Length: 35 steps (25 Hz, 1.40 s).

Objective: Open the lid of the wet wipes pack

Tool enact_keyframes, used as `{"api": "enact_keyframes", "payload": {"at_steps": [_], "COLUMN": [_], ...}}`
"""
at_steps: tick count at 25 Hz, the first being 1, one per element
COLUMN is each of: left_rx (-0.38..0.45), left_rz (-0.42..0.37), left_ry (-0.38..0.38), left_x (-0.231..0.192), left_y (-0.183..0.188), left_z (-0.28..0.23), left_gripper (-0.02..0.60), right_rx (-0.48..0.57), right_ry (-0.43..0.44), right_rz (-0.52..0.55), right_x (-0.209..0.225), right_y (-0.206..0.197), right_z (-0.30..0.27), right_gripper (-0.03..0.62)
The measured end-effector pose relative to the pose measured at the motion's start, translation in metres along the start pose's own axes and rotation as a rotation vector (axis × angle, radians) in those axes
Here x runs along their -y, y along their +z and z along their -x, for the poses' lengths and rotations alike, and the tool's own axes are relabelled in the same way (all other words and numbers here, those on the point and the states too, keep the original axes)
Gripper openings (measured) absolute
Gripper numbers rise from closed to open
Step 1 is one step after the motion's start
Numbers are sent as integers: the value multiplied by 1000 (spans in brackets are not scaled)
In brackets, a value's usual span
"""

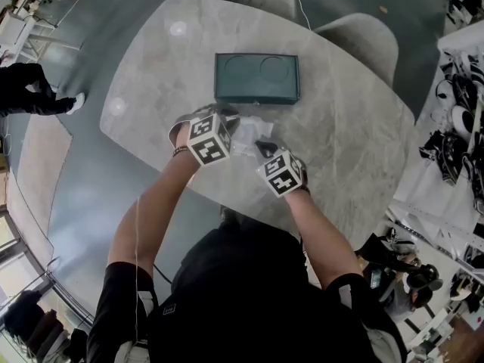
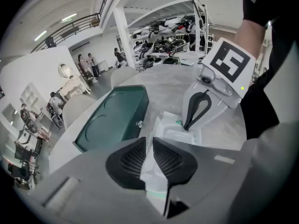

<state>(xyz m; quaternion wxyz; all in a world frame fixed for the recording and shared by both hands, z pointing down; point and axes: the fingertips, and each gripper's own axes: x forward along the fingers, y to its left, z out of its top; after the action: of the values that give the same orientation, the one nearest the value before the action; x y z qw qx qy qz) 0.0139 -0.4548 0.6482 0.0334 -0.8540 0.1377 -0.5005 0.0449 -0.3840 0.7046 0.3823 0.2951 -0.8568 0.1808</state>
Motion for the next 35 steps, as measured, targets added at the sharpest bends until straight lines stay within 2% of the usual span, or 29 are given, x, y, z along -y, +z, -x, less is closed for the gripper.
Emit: {"api": "enact_keyframes", "payload": {"at_steps": [11,14,16,20,25,29,33,35], "left_rx": [-36,-61,-64,-49,-48,-4,104,141], "left_rz": [-19,-23,-16,24,54,90,194,221], "left_ry": [76,125,154,197,274,287,281,289], "left_x": [-20,-23,-22,-17,-36,-39,-28,-22], "left_y": [-7,-16,-16,-16,-23,-20,-9,-7], "left_z": [-14,-15,-10,8,17,24,50,65], "left_gripper": [115,172,187,190,190,190,189,184], "right_rx": [6,6,-4,-24,-15,-11,28,60], "right_ry": [-18,-31,-31,-35,-71,-74,-91,-110], "right_rz": [5,3,-15,-45,-53,-103,-164,-178], "right_x": [-3,-4,-2,-9,-15,-10,-7,-10], "right_y": [6,8,7,5,6,9,9,12], "right_z": [-2,-5,-4,4,3,2,17,28], "right_gripper": [4,3,5,5,5,5,4,5]}}
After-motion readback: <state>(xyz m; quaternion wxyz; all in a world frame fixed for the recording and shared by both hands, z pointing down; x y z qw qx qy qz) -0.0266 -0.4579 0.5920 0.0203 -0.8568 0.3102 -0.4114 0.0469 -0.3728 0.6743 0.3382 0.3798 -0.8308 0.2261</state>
